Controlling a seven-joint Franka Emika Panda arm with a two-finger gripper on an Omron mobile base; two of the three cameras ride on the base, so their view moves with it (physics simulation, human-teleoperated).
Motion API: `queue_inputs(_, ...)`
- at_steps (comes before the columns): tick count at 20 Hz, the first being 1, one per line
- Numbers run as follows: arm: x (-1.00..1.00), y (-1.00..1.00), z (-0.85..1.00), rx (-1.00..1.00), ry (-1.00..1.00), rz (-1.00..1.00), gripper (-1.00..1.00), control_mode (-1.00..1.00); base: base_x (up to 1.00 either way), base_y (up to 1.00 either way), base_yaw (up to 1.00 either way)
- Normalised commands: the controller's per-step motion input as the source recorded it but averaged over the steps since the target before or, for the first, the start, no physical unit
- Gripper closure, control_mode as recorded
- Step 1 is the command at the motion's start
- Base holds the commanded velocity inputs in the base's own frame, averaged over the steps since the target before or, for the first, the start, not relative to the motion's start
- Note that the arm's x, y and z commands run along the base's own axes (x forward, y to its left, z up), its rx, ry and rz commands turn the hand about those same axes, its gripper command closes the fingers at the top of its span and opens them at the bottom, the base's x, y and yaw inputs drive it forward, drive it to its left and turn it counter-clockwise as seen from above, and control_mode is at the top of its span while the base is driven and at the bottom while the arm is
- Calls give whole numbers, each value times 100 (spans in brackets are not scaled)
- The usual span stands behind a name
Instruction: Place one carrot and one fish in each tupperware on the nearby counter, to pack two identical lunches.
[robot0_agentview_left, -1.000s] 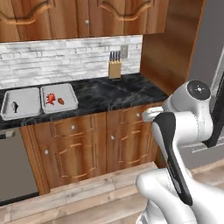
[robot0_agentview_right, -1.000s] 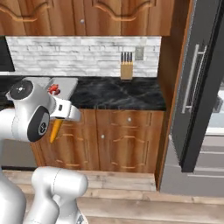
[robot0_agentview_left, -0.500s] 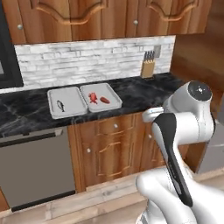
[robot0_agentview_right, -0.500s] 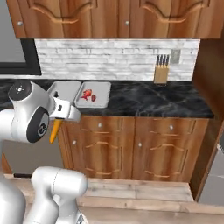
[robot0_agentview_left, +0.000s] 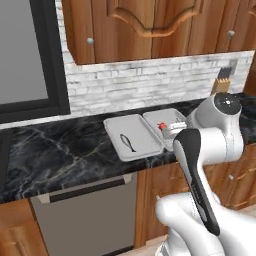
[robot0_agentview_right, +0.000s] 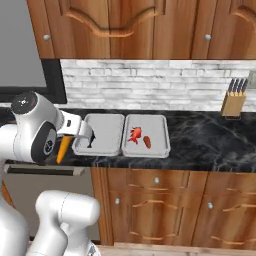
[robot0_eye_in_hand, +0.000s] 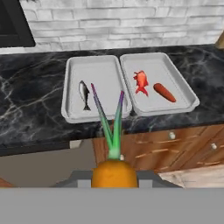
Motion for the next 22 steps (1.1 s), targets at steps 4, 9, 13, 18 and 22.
queue_inputs(4, 0, 0, 0, 0, 0, 0, 100, 100, 70, 42, 0)
queue_inputs(9, 0, 0, 0, 0, 0, 0, 100, 100, 40, -8, 5)
queue_inputs(13, 0, 0, 0, 0, 0, 0, 100, 100, 21, -31, 11)
queue_inputs(18, 9, -26, -38, 0, 4, 4, 100, -100, 4, -15, 6)
queue_inputs(22, 45, -7, -89, 0, 5, 3, 100, -100, 0, 0, 0)
